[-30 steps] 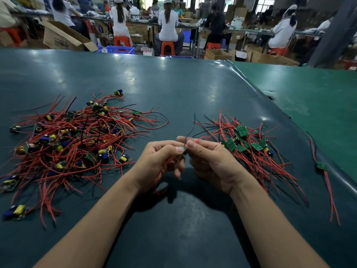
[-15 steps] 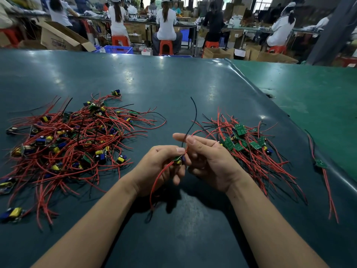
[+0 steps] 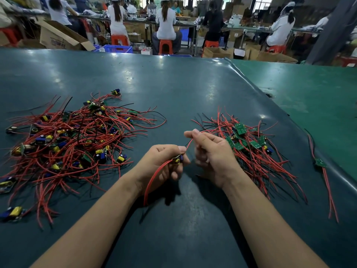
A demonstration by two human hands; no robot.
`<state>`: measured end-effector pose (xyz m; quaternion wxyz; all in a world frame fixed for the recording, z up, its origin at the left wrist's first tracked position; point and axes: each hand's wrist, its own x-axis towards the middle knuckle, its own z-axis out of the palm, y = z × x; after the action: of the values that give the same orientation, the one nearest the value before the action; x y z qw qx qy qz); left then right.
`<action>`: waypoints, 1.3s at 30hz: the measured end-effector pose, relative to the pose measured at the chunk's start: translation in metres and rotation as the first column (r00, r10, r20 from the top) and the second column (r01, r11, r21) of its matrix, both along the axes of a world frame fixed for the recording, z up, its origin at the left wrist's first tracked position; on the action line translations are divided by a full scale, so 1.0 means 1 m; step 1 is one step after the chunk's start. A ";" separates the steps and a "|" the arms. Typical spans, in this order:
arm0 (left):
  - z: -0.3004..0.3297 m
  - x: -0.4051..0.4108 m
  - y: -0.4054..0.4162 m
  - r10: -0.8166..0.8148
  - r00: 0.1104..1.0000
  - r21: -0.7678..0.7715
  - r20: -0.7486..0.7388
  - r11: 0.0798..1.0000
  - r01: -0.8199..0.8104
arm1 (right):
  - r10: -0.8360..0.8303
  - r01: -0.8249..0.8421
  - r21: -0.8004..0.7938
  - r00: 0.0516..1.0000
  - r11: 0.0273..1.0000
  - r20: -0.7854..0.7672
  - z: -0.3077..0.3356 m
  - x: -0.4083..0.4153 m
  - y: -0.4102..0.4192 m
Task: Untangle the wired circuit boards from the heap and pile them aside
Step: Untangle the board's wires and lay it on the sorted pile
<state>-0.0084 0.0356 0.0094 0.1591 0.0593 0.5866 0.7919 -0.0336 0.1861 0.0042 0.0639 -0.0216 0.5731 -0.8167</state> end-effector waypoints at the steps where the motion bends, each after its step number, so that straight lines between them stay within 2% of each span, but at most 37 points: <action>1: 0.000 0.000 0.000 -0.009 1.000 -0.013 -0.012 1.000 0.009 | -0.056 0.056 -0.019 0.998 0.998 -0.010 0.000 -0.002 0.002; 2: 0.000 0.001 0.001 -0.022 0.999 -0.032 -0.025 0.999 0.021 | -0.106 0.106 0.005 0.994 0.994 -0.041 -0.001 -0.003 0.003; 4: 0.000 0.002 0.001 -0.037 0.999 -0.061 -0.036 0.998 0.035 | -0.182 0.224 0.237 0.966 0.945 -0.185 -0.003 -0.004 0.004; 6: -0.001 0.003 0.000 -0.044 0.998 -0.058 -0.035 0.997 0.042 | -0.173 0.340 0.491 0.919 0.802 -0.354 -0.006 -0.003 0.001; 8: 0.000 0.004 -0.001 -0.055 0.998 -0.069 -0.035 0.996 0.053 | -0.140 0.358 0.560 0.909 0.747 -0.393 -0.006 -0.003 -0.002; 10: 0.001 0.005 -0.001 -0.062 0.997 -0.072 -0.040 0.996 0.059 | -0.152 0.325 0.490 0.921 0.809 -0.359 -0.004 -0.004 0.002; 13: 0.003 0.006 -0.003 -0.074 0.997 -0.048 -0.024 0.996 0.073 | -0.188 0.225 0.202 0.965 0.953 -0.185 0.002 -0.005 0.010; 16: 0.005 0.006 -0.005 -0.089 0.996 -0.022 -0.009 0.996 0.089 | -0.200 0.202 0.015 0.977 0.979 -0.077 0.004 -0.006 0.014; 23: 0.006 0.006 -0.008 -0.114 0.993 -0.008 0.007 0.993 0.114 | -0.162 0.158 -0.051 0.984 0.986 -0.074 0.005 -0.007 0.016; 26: 0.007 0.006 -0.010 -0.133 0.991 -0.028 0.008 0.991 0.133 | -0.165 0.163 -0.026 0.980 0.986 -0.109 0.005 -0.006 0.014; 29: 0.007 0.006 -0.009 -0.135 0.991 -0.048 0.000 0.990 0.134 | -0.199 0.223 0.110 0.960 0.968 -0.197 0.003 -0.006 0.015; 33: 0.007 0.006 -0.007 -0.136 0.991 -0.093 -0.004 0.986 0.135 | -0.217 0.303 0.347 0.939 0.887 -0.266 -0.002 -0.005 0.012; 35: 0.007 0.006 -0.008 -0.141 0.990 -0.101 -0.003 0.985 0.140 | -0.221 0.290 0.313 0.945 0.904 -0.240 -0.002 -0.006 0.011; 39: 0.008 0.007 -0.009 -0.149 0.989 -0.063 -0.004 0.987 0.148 | -0.236 0.262 0.115 0.951 0.958 -0.199 0.004 -0.007 0.016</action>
<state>-0.0016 0.0263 0.0174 0.2169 0.1014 0.6056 0.7589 -0.0407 0.2020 0.0080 -0.0913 -0.0197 0.6306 -0.7705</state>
